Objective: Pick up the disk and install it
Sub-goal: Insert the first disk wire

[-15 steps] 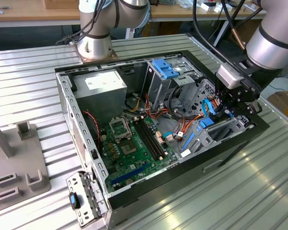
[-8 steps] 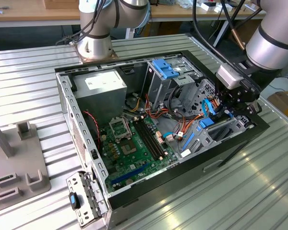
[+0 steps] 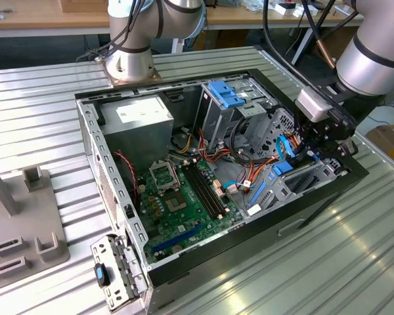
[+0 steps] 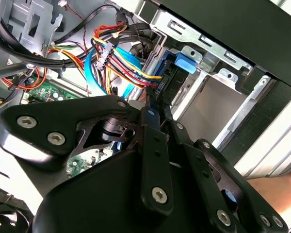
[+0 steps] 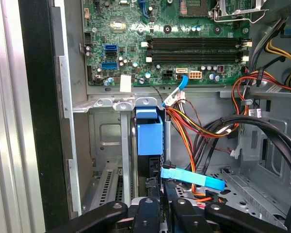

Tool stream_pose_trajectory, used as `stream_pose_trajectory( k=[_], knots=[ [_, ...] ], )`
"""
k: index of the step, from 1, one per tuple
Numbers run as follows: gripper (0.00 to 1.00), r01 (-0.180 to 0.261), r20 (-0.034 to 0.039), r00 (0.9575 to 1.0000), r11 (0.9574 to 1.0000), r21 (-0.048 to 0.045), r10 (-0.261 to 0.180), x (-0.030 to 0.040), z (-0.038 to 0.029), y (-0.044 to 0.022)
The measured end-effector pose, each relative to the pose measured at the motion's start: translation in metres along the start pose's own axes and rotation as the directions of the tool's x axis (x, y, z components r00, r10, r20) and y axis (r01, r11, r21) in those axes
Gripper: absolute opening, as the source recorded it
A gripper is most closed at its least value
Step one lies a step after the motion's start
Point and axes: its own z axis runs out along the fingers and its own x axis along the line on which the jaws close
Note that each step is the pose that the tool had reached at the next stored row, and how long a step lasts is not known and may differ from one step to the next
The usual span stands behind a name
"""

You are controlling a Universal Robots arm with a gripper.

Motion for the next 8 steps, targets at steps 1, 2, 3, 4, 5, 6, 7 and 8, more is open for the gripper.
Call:
stream_pose_trajectory(
  k=[1,2,3,4,5,6,7,8],
  knots=[
    [0.17,-0.001,-0.0001,1.0,1.0,0.0,0.001,0.0,0.0,0.0],
    [0.17,-0.007,-0.001,1.0,1.0,0.0003,0.007,0.0001,-0.0001,0.0],
    [0.17,-0.008,-0.0012,1.0,1.0,0.0004,0.008,0.0003,0.0,0.0],
    [0.17,-0.01,-0.0014,0.9999,0.9999,0.0005,0.01,0.0004,0.0001,0.0],
    [0.17,-0.012,-0.0017,0.9999,0.9999,0.0006,0.012,0.0004,0.0,0.0],
    [0.17,-0.013,-0.0019,0.9999,0.9999,0.0006,0.013,0.0004,0.0,0.0],
    [0.17,-0.013,-0.0018,0.9999,0.9999,0.0006,0.013,0.0005,0.0001,0.0],
    [0.17,-0.013,-0.0017,0.9999,0.9999,0.0007,0.013,0.0004,0.0002,0.0001]
  ],
)
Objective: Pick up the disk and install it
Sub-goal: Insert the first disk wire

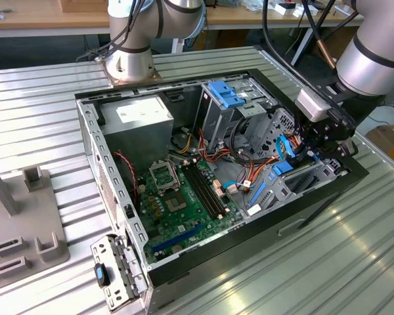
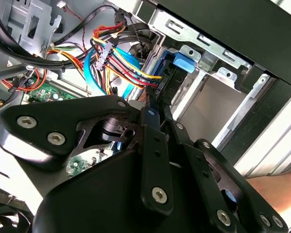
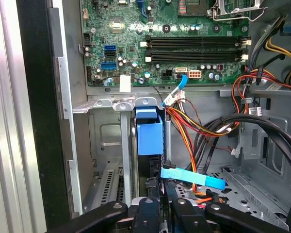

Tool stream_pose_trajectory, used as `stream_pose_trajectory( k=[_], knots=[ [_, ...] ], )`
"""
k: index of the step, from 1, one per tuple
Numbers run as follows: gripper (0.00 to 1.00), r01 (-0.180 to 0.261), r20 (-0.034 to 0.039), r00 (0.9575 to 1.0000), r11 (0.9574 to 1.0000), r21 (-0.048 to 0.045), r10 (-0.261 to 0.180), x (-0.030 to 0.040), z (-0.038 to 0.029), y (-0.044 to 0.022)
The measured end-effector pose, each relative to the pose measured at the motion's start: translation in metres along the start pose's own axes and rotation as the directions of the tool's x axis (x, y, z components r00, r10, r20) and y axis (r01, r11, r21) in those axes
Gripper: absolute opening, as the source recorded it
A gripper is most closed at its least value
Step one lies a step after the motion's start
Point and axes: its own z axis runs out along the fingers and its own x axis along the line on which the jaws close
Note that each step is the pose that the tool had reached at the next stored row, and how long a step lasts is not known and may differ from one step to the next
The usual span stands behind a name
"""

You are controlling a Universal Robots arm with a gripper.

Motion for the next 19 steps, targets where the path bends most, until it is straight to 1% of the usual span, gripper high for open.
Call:
stream_pose_trajectory(
  k=[6,10,11,13,19],
  knots=[
    [0.17,0.0,-0.0001,1.0,1.0,-0.0001,0.0,0.0,0.0001,0.0004],
    [0.17,0.0,-0.0002,1.0,1.0,-0.0052,0.0,0.0,0.0002,0.0004],
    [0.17,0.0,-0.0004,1.0,0.9999,-0.0136,0.0,0.0,0.0002,0.0003],
    [0.17,-0.001,-0.0007,1.0,0.9999,-0.0166,0.001,0.0,0.0002,0.0004],
    [0.17,-0.001,-0.0008,1.0,0.9998,-0.0186,0.001,0.0,0.0002,0.0004]
  ],
)
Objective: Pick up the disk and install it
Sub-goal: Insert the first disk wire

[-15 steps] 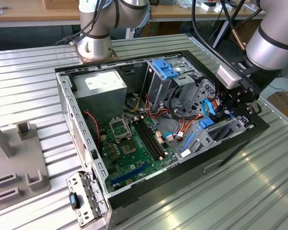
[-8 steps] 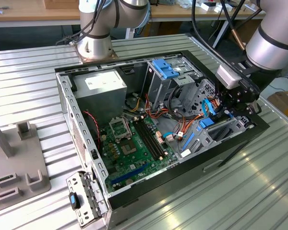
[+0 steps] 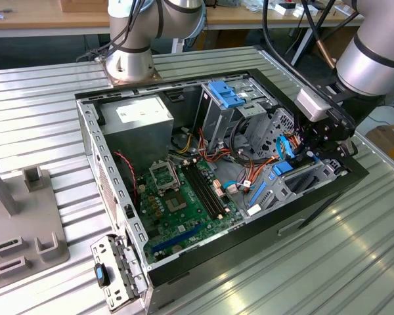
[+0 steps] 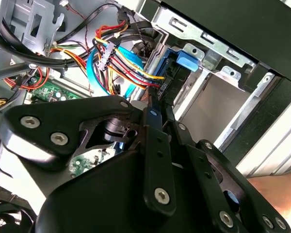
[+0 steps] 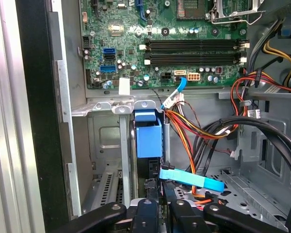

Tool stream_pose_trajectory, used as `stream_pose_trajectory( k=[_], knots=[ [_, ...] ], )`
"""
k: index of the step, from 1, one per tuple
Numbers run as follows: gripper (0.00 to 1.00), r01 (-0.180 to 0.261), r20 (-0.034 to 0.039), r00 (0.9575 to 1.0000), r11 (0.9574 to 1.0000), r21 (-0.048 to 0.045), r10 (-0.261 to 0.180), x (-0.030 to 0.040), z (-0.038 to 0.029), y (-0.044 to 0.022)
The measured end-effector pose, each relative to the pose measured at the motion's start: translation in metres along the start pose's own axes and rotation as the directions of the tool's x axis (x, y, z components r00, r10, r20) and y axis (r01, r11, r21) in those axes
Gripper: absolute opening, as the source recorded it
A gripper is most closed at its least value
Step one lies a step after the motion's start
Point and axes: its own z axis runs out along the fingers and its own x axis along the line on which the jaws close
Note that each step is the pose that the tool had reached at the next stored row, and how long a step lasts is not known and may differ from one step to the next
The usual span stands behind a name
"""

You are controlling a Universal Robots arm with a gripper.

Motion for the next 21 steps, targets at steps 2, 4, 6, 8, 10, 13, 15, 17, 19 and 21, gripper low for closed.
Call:
stream_pose_trajectory(
  k=[2,4,6,8,10,13,15,17,19,21],
  knots=[
    [0.17,0.0,0.0,1.0,1.0,-0.0006,0.0,0.0,0.0,0.0],
    [0.17,0.0,0.0001,1.0,1.0,-0.0007,0.0,0.0001,-0.0006,-0.0001],
    [0.17,0.0,0.0003,1.0,1.0,-0.0007,0.0,-0.0002,-0.0057,-0.0006],
    [0.17,0.0,0.0,1.0,1.0,-0.0007,0.0,-0.0003,-0.006,-0.0007],
    [0.17,0.0,0.0001,1.0,1.0,-0.0007,0.0,-0.0003,-0.006,-0.0007],
    [0.17,-0.001,-0.0099,1.0,0.9995,-0.0312,0.0,-0.0004,-0.0058,-0.0027],
    [0.17,-0.001,-0.0104,0.9999,0.9994,-0.0355,0.001,-0.0004,-0.0057,-0.0031],
    [0.17,-0.002,-0.0107,0.9999,0.9992,-0.0405,0.001,-0.0009,-0.0054,-0.0061],
    [0.17,-0.005,-0.0118,0.9999,0.9988,-0.0487,0.005,-0.0011,-0.0052,-0.0076],
    [0.17,-0.007,-0.0128,0.9999,0.9986,-0.0528,0.006,-0.0021,-0.005,-0.0088]
  ],
)
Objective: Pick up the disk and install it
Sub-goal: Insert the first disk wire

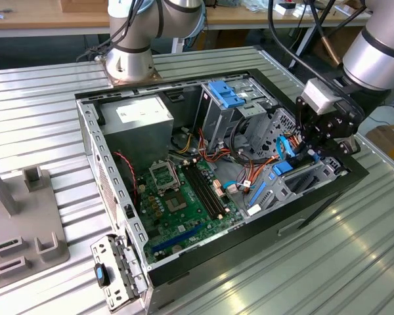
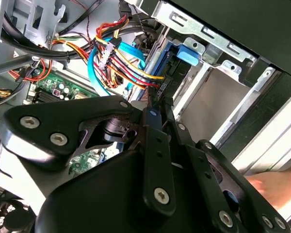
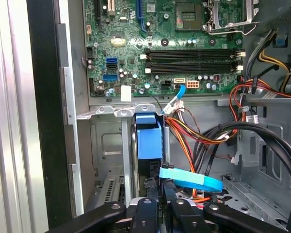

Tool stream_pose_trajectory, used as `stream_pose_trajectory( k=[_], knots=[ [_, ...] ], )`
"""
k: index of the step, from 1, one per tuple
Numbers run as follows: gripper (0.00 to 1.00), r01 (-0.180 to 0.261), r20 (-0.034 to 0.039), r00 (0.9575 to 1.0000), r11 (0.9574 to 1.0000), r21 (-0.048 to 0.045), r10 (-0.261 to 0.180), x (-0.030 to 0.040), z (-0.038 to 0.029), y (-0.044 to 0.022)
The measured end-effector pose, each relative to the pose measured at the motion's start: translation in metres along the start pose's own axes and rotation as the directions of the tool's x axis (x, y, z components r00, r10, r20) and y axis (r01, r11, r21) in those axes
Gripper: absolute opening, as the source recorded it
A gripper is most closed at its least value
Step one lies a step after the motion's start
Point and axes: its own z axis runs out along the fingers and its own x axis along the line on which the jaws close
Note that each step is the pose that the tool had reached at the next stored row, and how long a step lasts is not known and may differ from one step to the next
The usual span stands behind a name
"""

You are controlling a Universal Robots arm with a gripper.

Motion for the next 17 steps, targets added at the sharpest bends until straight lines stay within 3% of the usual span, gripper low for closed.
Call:
stream_pose_trajectory(
  k=[4,10,17],
  knots=[
    [0.17,0.0,-0.0012,1.0,1.0,-0.0018,0.0,-0.001,0.0002,-0.0046],
    [0.17,0.001,-0.0165,0.9999,1.0,-0.0031,-0.001,-0.0016,0.0016,-0.005],
    [0.17,0.001,-0.021,0.9998,1.0,-0.0089,-0.001,-0.0036,0.0028,-0.005]
  ],
)
